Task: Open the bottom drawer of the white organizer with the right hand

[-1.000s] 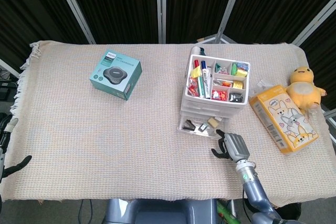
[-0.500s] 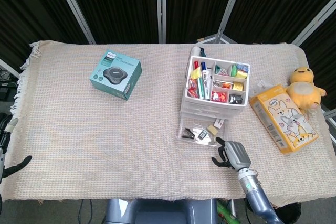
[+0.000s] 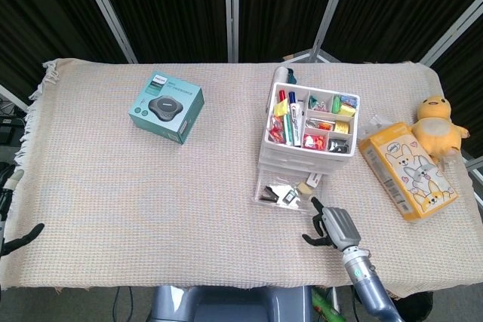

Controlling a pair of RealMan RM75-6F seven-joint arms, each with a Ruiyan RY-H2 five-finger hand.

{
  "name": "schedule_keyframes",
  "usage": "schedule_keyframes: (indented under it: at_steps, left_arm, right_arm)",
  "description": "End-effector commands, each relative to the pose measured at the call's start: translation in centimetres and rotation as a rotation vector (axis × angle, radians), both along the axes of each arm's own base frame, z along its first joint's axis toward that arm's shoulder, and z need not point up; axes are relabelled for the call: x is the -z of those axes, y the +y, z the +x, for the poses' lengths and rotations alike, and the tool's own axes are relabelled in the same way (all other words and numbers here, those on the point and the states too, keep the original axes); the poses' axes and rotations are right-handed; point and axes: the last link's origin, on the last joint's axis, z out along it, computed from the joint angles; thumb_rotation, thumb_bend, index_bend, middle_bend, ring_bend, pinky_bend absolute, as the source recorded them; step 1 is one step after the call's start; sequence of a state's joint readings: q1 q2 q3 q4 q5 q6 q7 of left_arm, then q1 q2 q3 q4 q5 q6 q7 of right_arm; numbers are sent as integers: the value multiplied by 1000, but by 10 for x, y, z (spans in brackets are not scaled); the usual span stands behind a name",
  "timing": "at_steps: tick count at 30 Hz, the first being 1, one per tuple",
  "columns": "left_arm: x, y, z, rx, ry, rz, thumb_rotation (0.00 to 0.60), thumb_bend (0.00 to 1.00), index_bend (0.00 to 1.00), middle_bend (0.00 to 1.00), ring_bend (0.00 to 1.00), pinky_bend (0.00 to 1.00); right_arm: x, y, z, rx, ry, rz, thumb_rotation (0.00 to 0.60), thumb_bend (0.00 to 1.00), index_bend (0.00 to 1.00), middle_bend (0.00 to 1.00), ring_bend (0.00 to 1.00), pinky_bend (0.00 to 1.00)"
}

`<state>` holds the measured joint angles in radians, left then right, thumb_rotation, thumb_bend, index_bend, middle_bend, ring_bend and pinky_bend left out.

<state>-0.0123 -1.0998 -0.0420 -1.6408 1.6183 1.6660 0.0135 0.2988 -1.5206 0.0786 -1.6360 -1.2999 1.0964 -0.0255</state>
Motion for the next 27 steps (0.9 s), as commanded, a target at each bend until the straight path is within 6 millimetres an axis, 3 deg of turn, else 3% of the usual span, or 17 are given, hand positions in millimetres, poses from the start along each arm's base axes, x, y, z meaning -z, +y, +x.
schedule_keyframes:
  at_steps: [1, 9, 11, 13, 21, 27]
  left_arm:
    - [-1, 0, 0, 0, 0, 0, 600, 163, 0, 0, 0, 0]
    - [-2, 0, 0, 4, -4, 6, 600, 163, 0, 0, 0, 0]
    - [-2, -1, 1, 6, -2, 7, 600, 162, 0, 0, 0, 0]
    - [-1, 0, 1, 6, 0, 6, 600, 163, 0, 0, 0, 0]
    - [-3, 1, -1, -1, 1, 20, 600, 163, 0, 0, 0, 0]
    - [-4, 2, -3, -8, 3, 30, 600, 163, 0, 0, 0, 0]
  right_arm:
    - [-5, 2, -2, -3, -3, -8, 600, 117, 175, 847, 862, 617]
    - [-39, -3, 13, -173, 72, -154, 600, 50, 263, 893, 898, 618]
    - [-45, -10, 20, -292, 139, -187, 600, 31, 269, 893, 899, 617]
    - [-52, -29, 30, -468, 267, -224, 600, 20, 281, 897, 900, 618]
    - [-45, -61, 40, -671, 389, -210, 600, 17, 366, 922, 916, 617]
    - [-31, -73, 38, -712, 408, -178, 600, 7, 375, 928, 918, 617]
